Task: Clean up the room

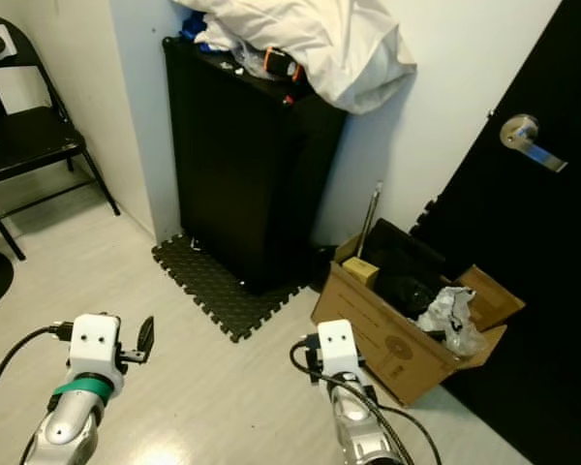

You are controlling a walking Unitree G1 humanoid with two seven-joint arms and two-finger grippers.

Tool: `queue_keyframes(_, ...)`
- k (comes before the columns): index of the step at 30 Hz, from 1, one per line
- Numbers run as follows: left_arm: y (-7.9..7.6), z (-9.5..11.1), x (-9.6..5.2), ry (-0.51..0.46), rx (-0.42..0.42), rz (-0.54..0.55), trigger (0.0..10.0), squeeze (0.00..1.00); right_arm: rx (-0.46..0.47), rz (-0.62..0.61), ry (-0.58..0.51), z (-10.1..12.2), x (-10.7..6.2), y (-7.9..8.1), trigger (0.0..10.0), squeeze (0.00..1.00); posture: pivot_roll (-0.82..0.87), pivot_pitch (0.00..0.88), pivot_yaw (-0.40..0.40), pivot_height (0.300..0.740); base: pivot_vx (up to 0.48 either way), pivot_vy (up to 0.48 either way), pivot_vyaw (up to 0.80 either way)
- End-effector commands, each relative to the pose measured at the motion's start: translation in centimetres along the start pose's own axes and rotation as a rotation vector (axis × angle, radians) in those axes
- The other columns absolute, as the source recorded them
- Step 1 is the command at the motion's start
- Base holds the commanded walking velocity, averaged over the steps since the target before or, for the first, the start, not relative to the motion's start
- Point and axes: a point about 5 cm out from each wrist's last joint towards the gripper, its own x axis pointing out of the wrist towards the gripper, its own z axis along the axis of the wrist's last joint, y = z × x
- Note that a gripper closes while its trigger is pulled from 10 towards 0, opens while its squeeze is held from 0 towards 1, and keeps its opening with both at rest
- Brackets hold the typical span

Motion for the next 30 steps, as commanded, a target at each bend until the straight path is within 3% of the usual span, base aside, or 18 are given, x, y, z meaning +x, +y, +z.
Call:
queue_keyframes(1, 0.1, -1.1, -0.3, 0.046, 0.007, 0.002, 10.0, 0.00, -0.026, 0.007, 0.015, -0.7, -0.3, 0.0, 10.0, 0.00, 0.10, 0.000, -0.026, 0.740, 0.000, 0.000, 0.80)
queue_keyframes(10, 0.9, -2.0, -0.3, 0.085, 0.030, 0.017, 10.0, 0.00, -0.037, 0.081, -0.009, -0.2, -0.1, 1.2, 10.0, 0.00, 0.10, 0.000, -0.025, 0.740, 0.000, 0.000, 0.80)
queue_keyframes(30, 1.1, -2.0, -0.6, 0.074, 0.025, 0.036, 10.0, 0.00, -0.042, 0.094, 0.002, -0.5, -0.2, 1.3, 10.0, 0.00, 0.11, 0.000, -0.025, 0.740, 0.000, 0.000, 0.80)
